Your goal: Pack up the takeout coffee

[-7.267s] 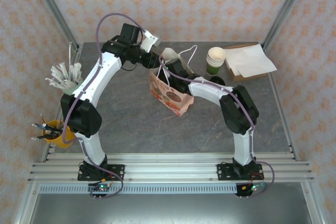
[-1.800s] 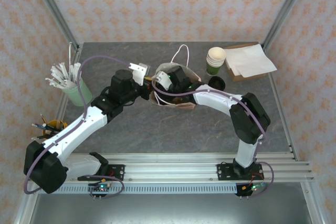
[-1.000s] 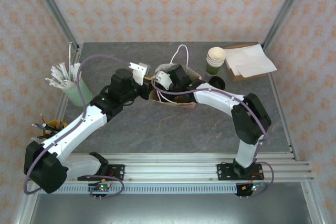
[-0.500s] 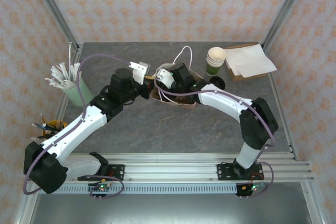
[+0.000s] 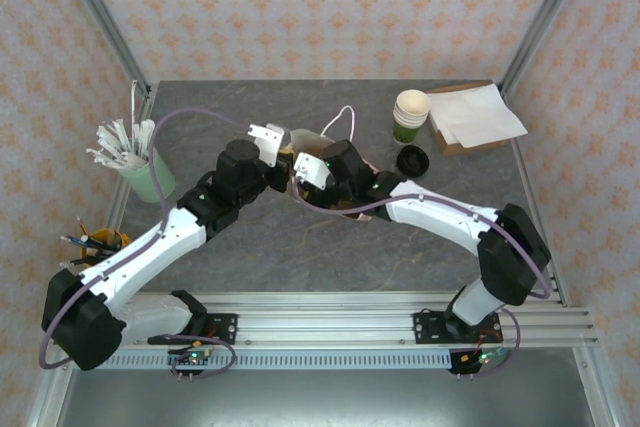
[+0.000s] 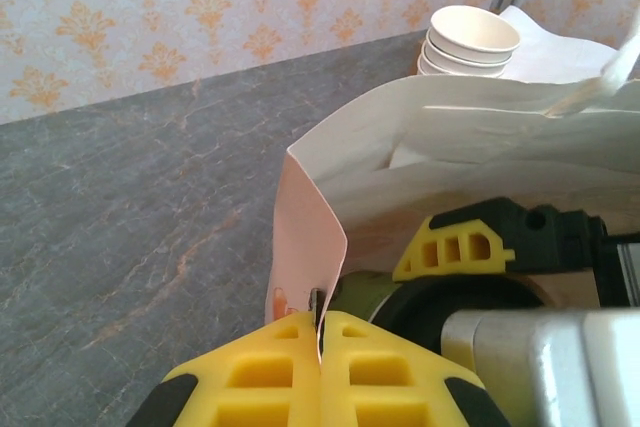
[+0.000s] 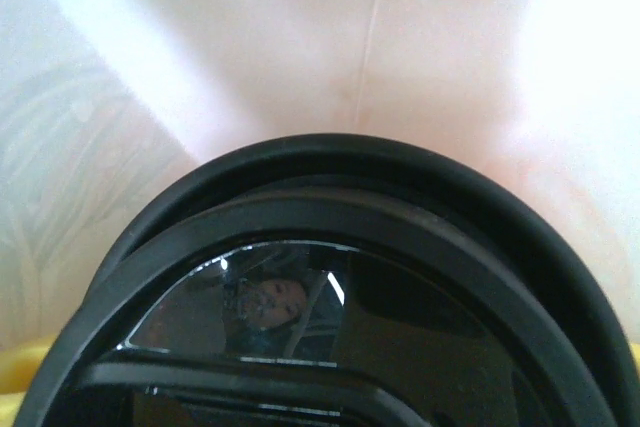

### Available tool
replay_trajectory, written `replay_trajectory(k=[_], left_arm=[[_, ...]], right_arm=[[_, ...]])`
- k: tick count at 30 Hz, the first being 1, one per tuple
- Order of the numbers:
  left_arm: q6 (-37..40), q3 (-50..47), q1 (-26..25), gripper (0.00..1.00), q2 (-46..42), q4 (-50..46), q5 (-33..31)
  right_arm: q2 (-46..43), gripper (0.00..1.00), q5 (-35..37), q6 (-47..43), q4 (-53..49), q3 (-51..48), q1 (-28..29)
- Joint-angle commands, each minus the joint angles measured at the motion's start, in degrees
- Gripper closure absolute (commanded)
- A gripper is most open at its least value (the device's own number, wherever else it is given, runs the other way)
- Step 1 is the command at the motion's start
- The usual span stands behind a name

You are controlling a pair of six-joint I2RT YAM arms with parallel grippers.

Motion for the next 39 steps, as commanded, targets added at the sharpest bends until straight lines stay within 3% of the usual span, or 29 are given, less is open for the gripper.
replay_trajectory(k=[1,5,11,15,20,23,26,30,35,39], left_arm=[[-2.17,-1.77,-0.39,1.00,-1.69,3.82,-3.53],[-1.02,-1.57,-0.76,1.00,-1.88,2.07,-0.90],[-1.55,-1.83,-2.09,1.00,-2.28,1.34,-2.03],[-2.04,-2.38,-2.10,1.00,-3.78,-0.03,-4.32],[-3.62,-2.26,-2.10,1.00,-3.73,-0.29,-2.07],[-3.06,-2.50,-2.92,1.00,-4.88,-0.46,-3.53],[3.01,-1.90,-6.73,1.00,-6.08,-4.53,-7.64],[5.44,-2.94,-11.07,1.00,-7.91,-7.53,-11.80],[6.00,-5.73,-14.87,1.00,-9.45,-10.29,-14.32],[1.44,-9.18,-14.95,1.00,-11.03,-9.34,-14.81]], right_arm=[[-1.37,0.44,2.95,0.35,-1.35,-1.40,0.72],[-2.44,0.44,5.58,4.01,1.01,-2.18,0.59],[-1.58,0.42,3.00,-4.74,-5.70,-2.06,2.48],[-2.46,0.44,-1.62,-2.99,-10.27,-2.42,3.48],[-2.74,0.44,-1.53,-0.02,-10.09,-2.97,4.13],[-2.87,0.44,5.76,6.55,-4.45,-3.00,3.98],[-3.54,0.44,14.91,10.24,2.30,-2.22,4.15],[-3.86,0.44,24.39,6.84,7.47,-1.54,6.04],[-3.97,0.44,27.87,4.43,4.92,-3.98,9.12],[-3.98,0.44,28.15,9.70,2.18,-6.18,11.10]])
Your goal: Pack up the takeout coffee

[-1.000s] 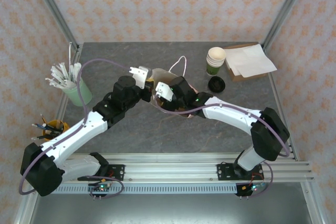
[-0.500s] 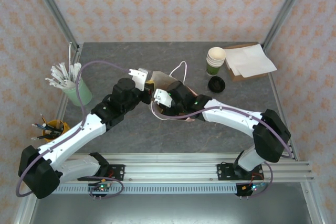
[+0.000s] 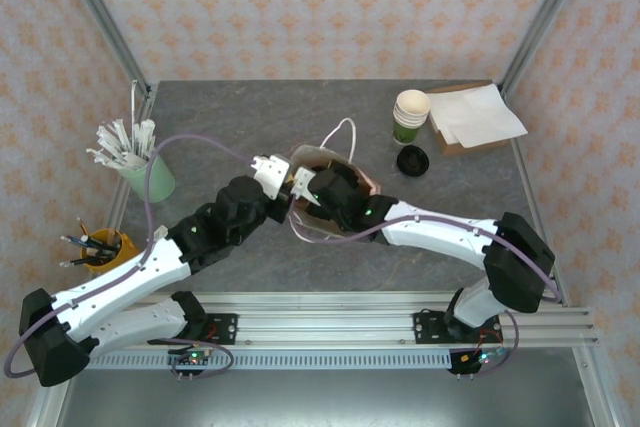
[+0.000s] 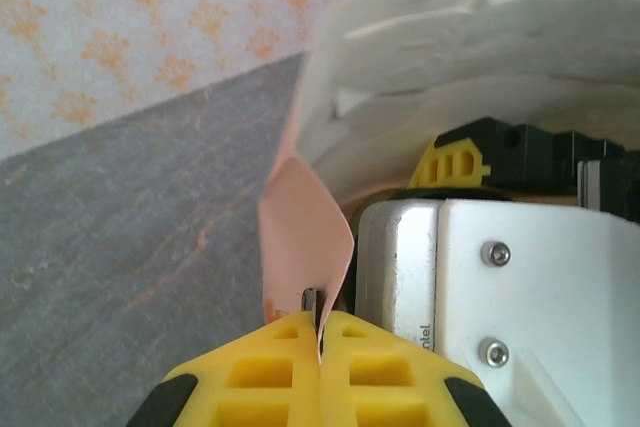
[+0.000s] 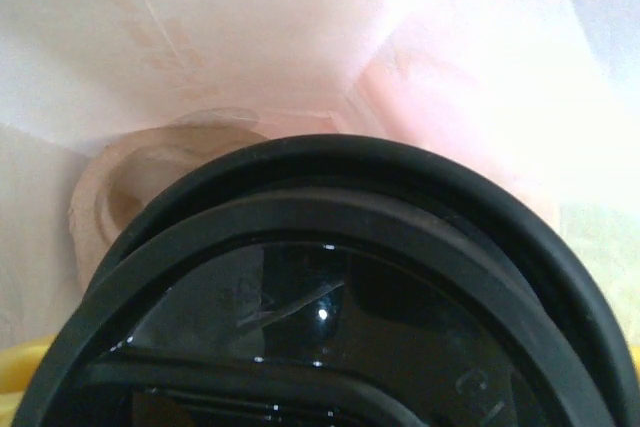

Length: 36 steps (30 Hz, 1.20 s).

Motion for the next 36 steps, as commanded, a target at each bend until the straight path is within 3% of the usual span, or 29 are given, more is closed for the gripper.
replay_trajectory(k=[1,6,12,20,26,36], left_arm=[[-2.44,-2.86,-1.01,1.00,0.25,-4.17,0.03],[-3.56,-4.89,-0.96,1.00,-0.58,-4.56,-0.26],[-3.80,-4.33,-0.89,1.00,-0.62,-5.35,-0.27],[-3.92,-3.93,-0.16,1.00,-0.71,-5.00,0.25],[-4.44,-3.98,0.68,1.00,-0.36,-4.25,0.95],[-4.61,-2.97,4.03,1.00,0.60,-3.34,4.90]], right_arm=[[-1.11,0.44,4.36,4.93,0.44,-1.05,1.43],[-0.26,0.45,1.99,8.38,-0.66,0.20,1.46],[-0.01,0.46,-3.04,21.05,-0.10,1.77,-1.53],[5.19,0.47,-10.64,24.04,0.86,7.92,-5.05],[9.90,0.47,-12.10,26.15,1.60,12.59,-5.05],[12.84,0.47,-14.15,30.19,7.84,12.34,-5.13]])
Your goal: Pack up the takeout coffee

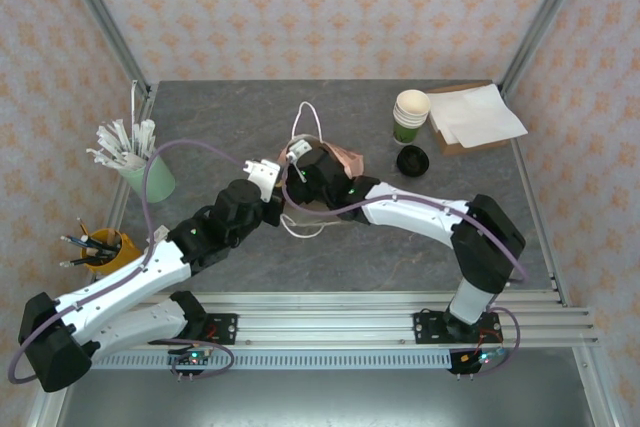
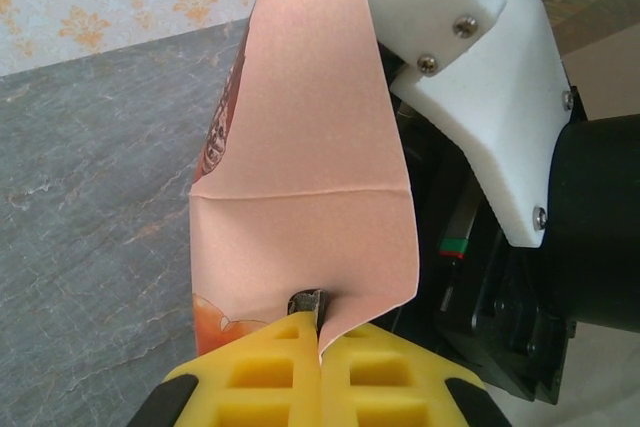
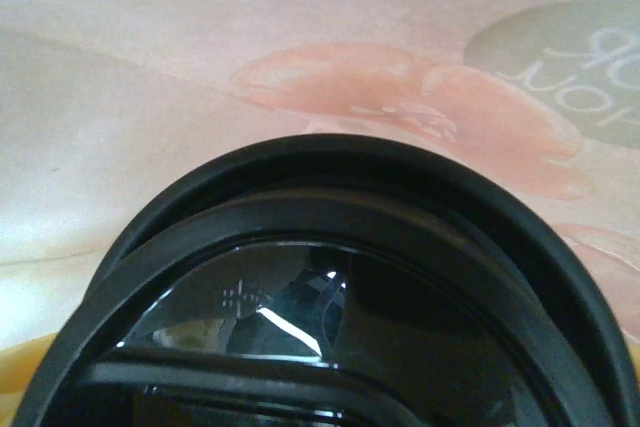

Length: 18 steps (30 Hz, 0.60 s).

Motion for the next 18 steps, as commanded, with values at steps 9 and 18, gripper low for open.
replay_trajectory(k=[9,18], left_arm=[[-0.59,0.53,2.21,1.00,1.39,-1.03,6.13],[-2.93,0.09,5.49,1.00,0.03,-0.34,8.10]], right_arm=[[8.99,0.48,2.63,3.19,15.08,4.91,-0.33],[10.29,0.48,1.35,2.93,22.20,4.01,-0.74]])
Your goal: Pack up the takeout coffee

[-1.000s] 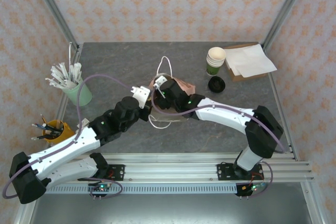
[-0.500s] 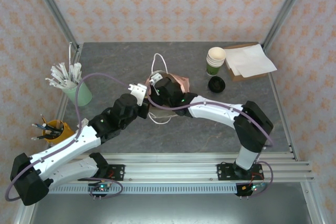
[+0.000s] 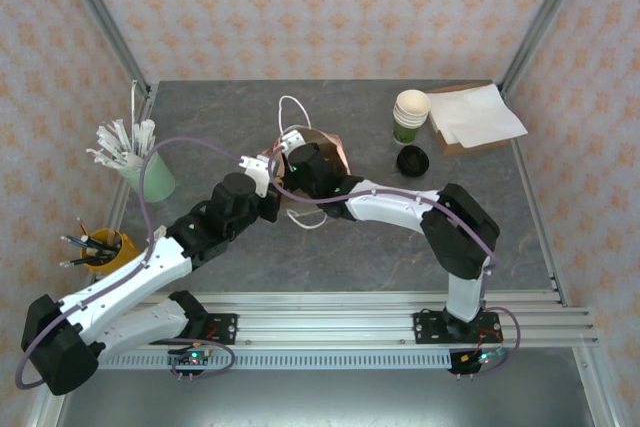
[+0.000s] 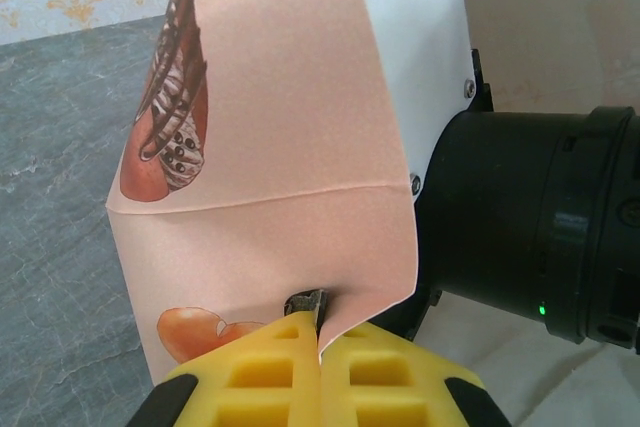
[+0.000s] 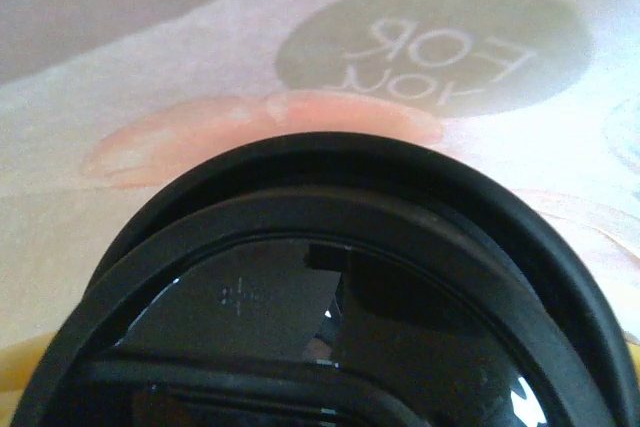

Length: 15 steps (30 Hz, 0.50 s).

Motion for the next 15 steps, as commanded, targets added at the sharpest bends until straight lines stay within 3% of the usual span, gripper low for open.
replay_trajectory(k=[1,9,12,15], left_arm=[[-1.97,0.09,0.98,1.00,-0.71,-0.52,2.86],[-4.62,-0.08,3.45,1.00,-0.84,0.66,4.63],[-5.97,-0.35,4.77,1.00,-1.61,0.92,5.07],[-5.74,0.47,5.59,1.00,-1.40,0.95,10.28]], right_arm=[[1.86,0.48,-2.20,2.20,5.95,1.69,-0.11],[4.49,0.47,-8.87,5.51,5.56,2.67,-0.47],[2.72,0.48,-6.61,4.89,0.25,2.47,-0.55],[-1.77,0.48,-3.03,5.05,-4.25,-2.41,-1.00]])
